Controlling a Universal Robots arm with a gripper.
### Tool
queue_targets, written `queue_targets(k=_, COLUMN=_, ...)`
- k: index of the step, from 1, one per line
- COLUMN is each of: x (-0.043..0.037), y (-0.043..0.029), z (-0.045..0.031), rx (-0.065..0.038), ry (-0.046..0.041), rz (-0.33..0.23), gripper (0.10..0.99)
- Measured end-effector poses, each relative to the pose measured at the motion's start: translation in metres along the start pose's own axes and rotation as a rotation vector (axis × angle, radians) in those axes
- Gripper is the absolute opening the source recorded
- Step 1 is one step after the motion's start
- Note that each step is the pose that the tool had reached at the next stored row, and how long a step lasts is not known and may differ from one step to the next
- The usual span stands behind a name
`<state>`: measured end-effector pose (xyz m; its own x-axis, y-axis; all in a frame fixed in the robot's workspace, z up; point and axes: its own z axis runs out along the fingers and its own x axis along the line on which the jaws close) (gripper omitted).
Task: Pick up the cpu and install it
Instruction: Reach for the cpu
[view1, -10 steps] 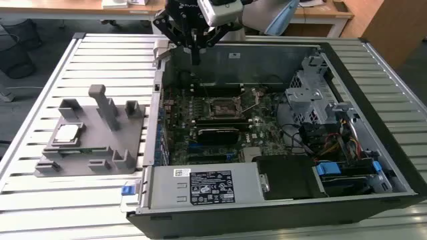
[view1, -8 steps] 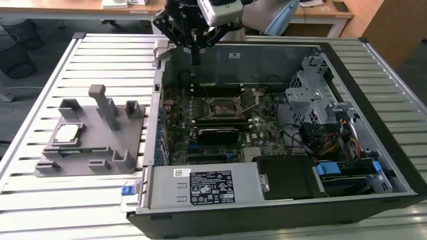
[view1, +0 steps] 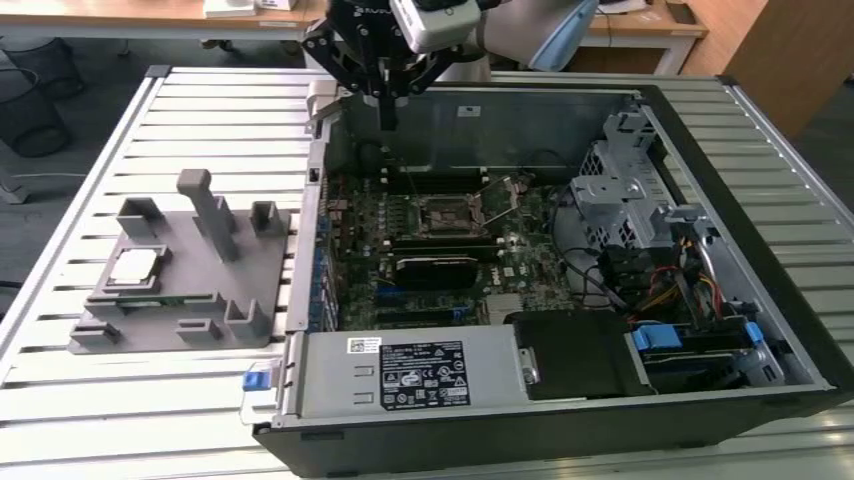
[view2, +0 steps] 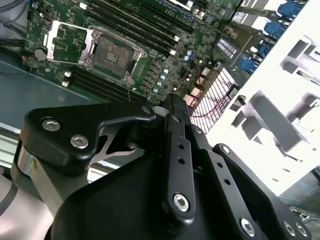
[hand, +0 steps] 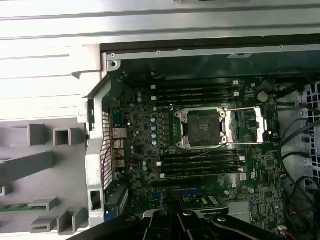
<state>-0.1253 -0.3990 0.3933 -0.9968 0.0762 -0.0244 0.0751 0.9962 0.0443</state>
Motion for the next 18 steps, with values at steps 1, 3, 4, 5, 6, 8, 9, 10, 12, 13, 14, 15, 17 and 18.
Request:
queue_targets(k=1, x=0.0009, y=-0.0001, z=0.0, rx=0.0, ry=0.0, rz=0.0, gripper=0.11)
queue_targets(k=3, x=0.0027, y=-0.0002, z=0.0, rx=0.0, ry=0.0, rz=0.0, gripper=0.11)
queue_targets(k=4, x=0.0036, y=-0.0003, z=-0.0001, rx=0.0, ry=0.0, rz=0.0, gripper=0.11)
queue_targets(k=5, x=0.0044, y=-0.0003, z=-0.0001, rx=0.0, ry=0.0, rz=0.0, gripper=0.11)
queue_targets(k=6, x=0.0052, y=-0.0004, z=-0.0001, rx=0.0, ry=0.0, rz=0.0, gripper=0.11)
queue_targets(k=8, x=0.007, y=-0.0005, z=-0.0001, rx=0.0, ry=0.0, rz=0.0, gripper=0.11)
queue_targets(k=9, x=0.0078, y=-0.0006, z=-0.0001, rx=0.0, ry=0.0, rz=0.0, gripper=0.11)
queue_targets(k=10, x=0.0087, y=-0.0006, z=-0.0001, rx=0.0, ry=-0.0001, rz=0.0, gripper=0.11)
queue_targets(k=12, x=0.0106, y=-0.0008, z=-0.0002, rx=0.0, ry=0.0, rz=0.0, gripper=0.11)
queue_targets(k=13, x=0.0115, y=-0.0009, z=-0.0002, rx=0.0, ry=-0.0001, rz=0.0, gripper=0.11)
queue_targets(k=14, x=0.0125, y=-0.0009, z=-0.0003, rx=0.0, ry=0.0, rz=0.0, gripper=0.11)
queue_targets(k=15, x=0.0135, y=-0.001, z=-0.0003, rx=0.0, ry=0.0, rz=0.0, gripper=0.11)
queue_targets(k=17, x=0.0152, y=-0.0011, z=-0.0003, rx=0.0, ry=0.0, rz=0.0, gripper=0.11)
queue_targets(k=18, x=0.016, y=-0.0012, z=-0.0003, rx=0.0, ry=0.0, rz=0.0, gripper=0.11)
